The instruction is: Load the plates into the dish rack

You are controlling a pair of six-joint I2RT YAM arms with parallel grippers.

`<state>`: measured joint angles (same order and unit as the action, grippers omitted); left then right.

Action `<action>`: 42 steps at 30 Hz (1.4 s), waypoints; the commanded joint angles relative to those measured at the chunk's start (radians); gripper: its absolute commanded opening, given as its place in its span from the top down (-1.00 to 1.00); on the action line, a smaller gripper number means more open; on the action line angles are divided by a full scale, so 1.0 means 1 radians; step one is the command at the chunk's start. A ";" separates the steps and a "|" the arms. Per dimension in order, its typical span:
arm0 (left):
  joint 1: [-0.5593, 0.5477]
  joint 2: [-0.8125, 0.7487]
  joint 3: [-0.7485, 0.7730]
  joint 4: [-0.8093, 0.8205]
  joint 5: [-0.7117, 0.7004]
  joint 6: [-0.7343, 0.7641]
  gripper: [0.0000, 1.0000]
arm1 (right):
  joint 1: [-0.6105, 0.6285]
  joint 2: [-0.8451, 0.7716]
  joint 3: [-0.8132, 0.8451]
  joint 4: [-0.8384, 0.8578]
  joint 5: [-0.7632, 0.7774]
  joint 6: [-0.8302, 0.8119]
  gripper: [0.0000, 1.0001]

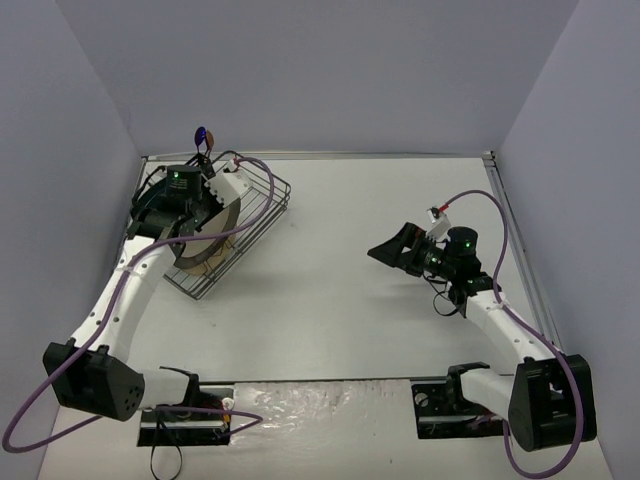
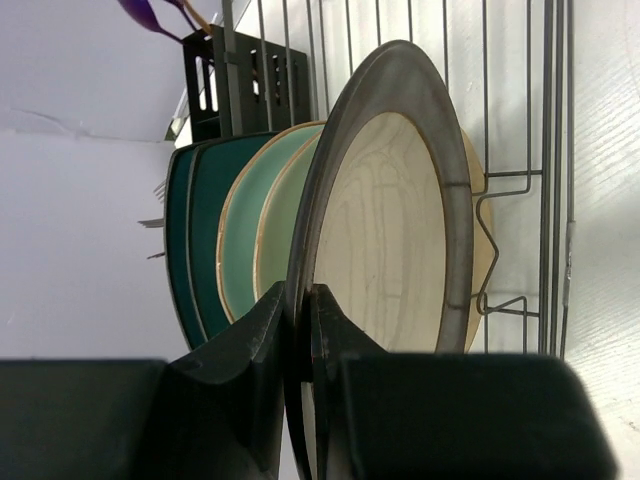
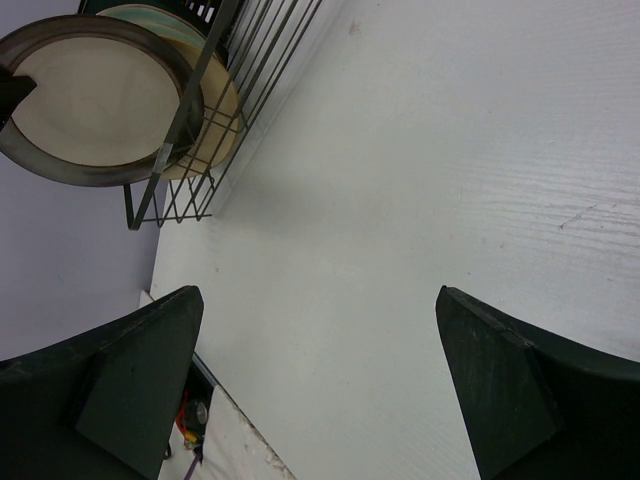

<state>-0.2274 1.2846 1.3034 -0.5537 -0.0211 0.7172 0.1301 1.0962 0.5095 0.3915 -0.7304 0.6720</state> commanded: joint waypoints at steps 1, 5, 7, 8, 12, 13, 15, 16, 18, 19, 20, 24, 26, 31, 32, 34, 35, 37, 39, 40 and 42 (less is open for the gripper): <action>0.014 -0.025 0.022 0.181 0.007 0.088 1.00 | -0.010 0.009 -0.001 0.085 -0.030 -0.004 -1.00; 0.015 -0.023 -0.015 0.174 0.019 0.072 1.00 | -0.012 0.016 -0.004 0.090 -0.031 -0.003 -1.00; 0.016 -0.028 -0.028 0.173 0.021 0.060 1.00 | -0.012 0.019 -0.005 0.090 -0.032 -0.004 -1.00; 0.017 -0.032 -0.040 0.175 0.021 0.048 0.99 | -0.012 0.019 -0.004 0.090 -0.032 -0.006 -1.00; 0.017 -0.043 -0.076 0.181 0.045 -0.006 0.82 | -0.012 0.013 0.009 0.068 -0.026 -0.020 -1.00; 0.019 -0.047 -0.087 0.184 0.044 -0.010 0.75 | -0.012 0.009 0.011 0.060 -0.022 -0.023 -1.00; 0.022 -0.052 -0.108 0.191 0.041 -0.020 0.66 | -0.012 -0.001 0.017 0.050 -0.012 -0.029 -1.00; 0.021 -0.053 -0.113 0.191 0.042 -0.024 0.65 | -0.012 -0.003 0.020 0.044 -0.008 -0.031 -1.00; 0.020 -0.056 -0.119 0.196 0.040 -0.032 0.53 | -0.012 -0.010 0.025 0.028 -0.001 -0.038 -1.00; 0.020 -0.058 -0.122 0.199 0.039 -0.036 0.46 | -0.012 -0.013 0.028 0.020 0.002 -0.041 -1.00; 0.020 -0.062 -0.124 0.203 0.036 -0.039 0.35 | -0.012 -0.019 0.031 0.012 0.006 -0.044 -1.00; 0.022 -0.091 -0.123 0.225 0.030 -0.066 -0.10 | -0.012 -0.057 0.061 -0.041 0.041 -0.072 -1.00; 0.022 -0.105 -0.122 0.235 0.028 -0.077 -0.25 | -0.012 -0.074 0.075 -0.076 0.060 -0.087 -1.00; 0.021 -0.199 -0.101 0.263 -0.046 -0.192 -0.73 | -0.011 -0.171 0.112 -0.148 0.127 -0.115 -1.00; 0.020 -0.221 -0.095 0.264 -0.064 -0.223 -0.78 | -0.010 -0.189 0.118 -0.169 0.147 -0.123 -1.00; 0.020 -0.297 -0.085 0.251 -0.098 -0.299 -0.89 | -0.010 -0.224 0.128 -0.188 0.186 -0.122 -1.00; 0.021 -0.324 -0.083 0.240 -0.122 -0.350 -0.92 | -0.010 -0.245 0.131 -0.195 0.205 -0.119 -1.00; 0.022 -0.394 -0.084 0.204 -0.172 -0.449 -0.94 | -0.010 -0.284 0.148 -0.221 0.244 -0.123 -1.00; 0.022 -0.488 -0.097 0.147 -0.218 -0.537 -0.94 | -0.010 -0.320 0.181 -0.268 0.287 -0.143 -1.00; 0.022 -0.541 -0.110 0.114 -0.237 -0.577 -0.94 | -0.010 -0.337 0.203 -0.299 0.313 -0.156 -1.00; 0.021 -0.648 -0.144 0.046 -0.292 -0.664 -0.94 | -0.005 -0.364 0.249 -0.366 0.378 -0.193 -1.00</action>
<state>-0.2109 0.8344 1.1496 -0.4163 -0.1706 0.3095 0.1239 0.7958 0.6322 0.1036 -0.4967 0.5535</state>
